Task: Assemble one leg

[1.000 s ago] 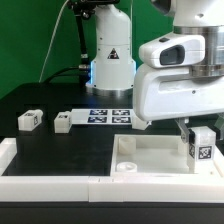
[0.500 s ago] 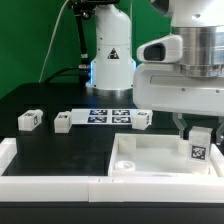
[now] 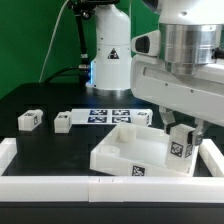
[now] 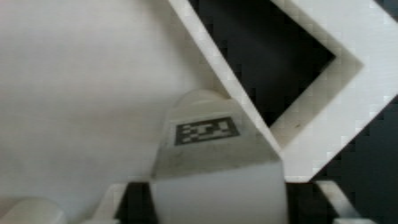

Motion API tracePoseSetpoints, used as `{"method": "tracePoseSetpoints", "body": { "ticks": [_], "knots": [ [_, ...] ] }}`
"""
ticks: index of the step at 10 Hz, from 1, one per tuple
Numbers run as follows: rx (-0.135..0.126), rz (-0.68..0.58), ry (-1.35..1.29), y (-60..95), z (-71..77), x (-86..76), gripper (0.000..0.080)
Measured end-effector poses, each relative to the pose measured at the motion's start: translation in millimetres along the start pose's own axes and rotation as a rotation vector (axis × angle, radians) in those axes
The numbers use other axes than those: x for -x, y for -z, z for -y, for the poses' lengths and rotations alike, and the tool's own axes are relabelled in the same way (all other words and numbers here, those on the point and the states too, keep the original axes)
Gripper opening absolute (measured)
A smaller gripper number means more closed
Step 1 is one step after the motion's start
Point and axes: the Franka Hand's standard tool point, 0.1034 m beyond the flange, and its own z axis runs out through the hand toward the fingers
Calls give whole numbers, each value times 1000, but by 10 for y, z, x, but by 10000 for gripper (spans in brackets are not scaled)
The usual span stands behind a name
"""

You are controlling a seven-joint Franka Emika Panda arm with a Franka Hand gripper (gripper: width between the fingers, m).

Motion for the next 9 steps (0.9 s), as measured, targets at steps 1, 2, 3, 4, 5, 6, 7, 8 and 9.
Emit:
{"method": "tracePoseSetpoints", "body": {
  "ticks": [1, 2, 3, 4, 5, 6, 7, 8, 9],
  "knots": [
    [-4, 6, -14, -6, 11, 18, 311],
    [-4, 6, -9, -9, 12, 19, 468],
    [-4, 6, -9, -10, 12, 20, 585],
    [-4, 6, -9, -10, 12, 20, 585],
    [-4, 6, -9, -12, 12, 20, 636],
    [-4, 6, -9, -12, 12, 20, 646],
    [-4, 6, -9, -13, 11, 21, 646],
    [-4, 6, -9, -14, 11, 21, 649],
    [-4, 6, -9, -14, 11, 21, 649]
  ]
}}
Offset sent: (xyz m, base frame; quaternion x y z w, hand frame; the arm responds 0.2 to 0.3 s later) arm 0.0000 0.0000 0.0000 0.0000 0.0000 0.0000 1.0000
